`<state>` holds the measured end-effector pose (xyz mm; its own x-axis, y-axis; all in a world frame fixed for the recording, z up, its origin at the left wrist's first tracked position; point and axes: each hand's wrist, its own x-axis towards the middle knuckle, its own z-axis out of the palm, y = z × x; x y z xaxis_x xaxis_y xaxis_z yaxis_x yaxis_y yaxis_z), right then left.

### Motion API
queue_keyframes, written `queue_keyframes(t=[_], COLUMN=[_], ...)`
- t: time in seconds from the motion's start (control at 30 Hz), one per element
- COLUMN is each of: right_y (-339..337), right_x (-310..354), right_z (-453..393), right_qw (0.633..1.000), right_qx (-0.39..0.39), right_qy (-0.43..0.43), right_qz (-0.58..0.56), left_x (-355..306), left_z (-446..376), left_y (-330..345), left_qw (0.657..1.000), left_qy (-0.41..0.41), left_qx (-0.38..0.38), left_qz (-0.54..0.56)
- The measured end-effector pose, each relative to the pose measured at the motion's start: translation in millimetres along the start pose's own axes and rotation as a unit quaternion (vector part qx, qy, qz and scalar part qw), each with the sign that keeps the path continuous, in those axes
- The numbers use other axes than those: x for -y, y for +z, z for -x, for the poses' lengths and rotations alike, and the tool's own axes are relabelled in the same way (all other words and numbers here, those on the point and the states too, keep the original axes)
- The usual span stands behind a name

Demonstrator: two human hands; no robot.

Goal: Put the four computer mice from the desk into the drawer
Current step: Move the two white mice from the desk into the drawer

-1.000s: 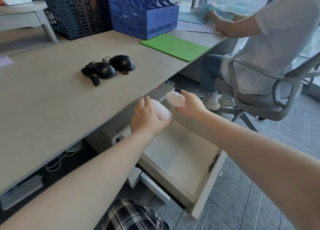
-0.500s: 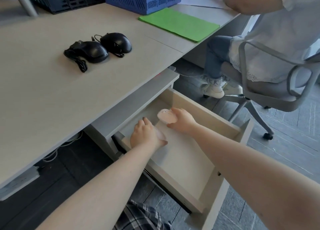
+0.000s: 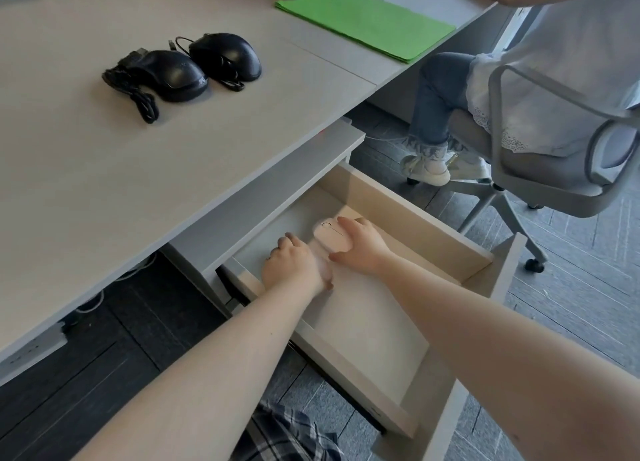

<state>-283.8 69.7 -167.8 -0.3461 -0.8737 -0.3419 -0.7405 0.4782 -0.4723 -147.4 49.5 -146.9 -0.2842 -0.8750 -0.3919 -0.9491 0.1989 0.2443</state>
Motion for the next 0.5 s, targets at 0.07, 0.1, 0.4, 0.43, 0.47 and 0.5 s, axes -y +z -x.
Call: queue_keyframes(t=[0.07, 0.1, 0.4, 0.43, 0.47, 0.5], right_y=[3, 4, -6, -10, -14, -17], right_x=[-2, -2, 3, 5, 7, 9], right_z=[2, 2, 7, 9, 11, 13], right_qw=[1.0, 1.0, 0.999, 0.999, 0.999, 0.999], right_qx=[0.011, 0.016, 0.015, 0.014, 0.012, 0.009], right_qy=[0.003, 0.005, 0.0, -0.001, -0.002, -0.004], right_qz=[0.003, 0.003, 0.029, 0.035, 0.04, 0.043], left_x=[-1, -2, 1, 2, 1, 1], left_z=[-1, -1, 5, 7, 10, 13], left_y=[0, 0, -6, -9, -13, -19], left_qw=[1.0, 1.0, 0.998, 0.997, 0.997, 0.996], left_qy=[-0.003, -0.005, 0.035, 0.045, 0.056, 0.068], left_qx=[0.01, 0.014, -0.024, -0.033, -0.044, -0.055], left_qz=[-0.001, -0.004, -0.051, -0.048, -0.042, -0.036])
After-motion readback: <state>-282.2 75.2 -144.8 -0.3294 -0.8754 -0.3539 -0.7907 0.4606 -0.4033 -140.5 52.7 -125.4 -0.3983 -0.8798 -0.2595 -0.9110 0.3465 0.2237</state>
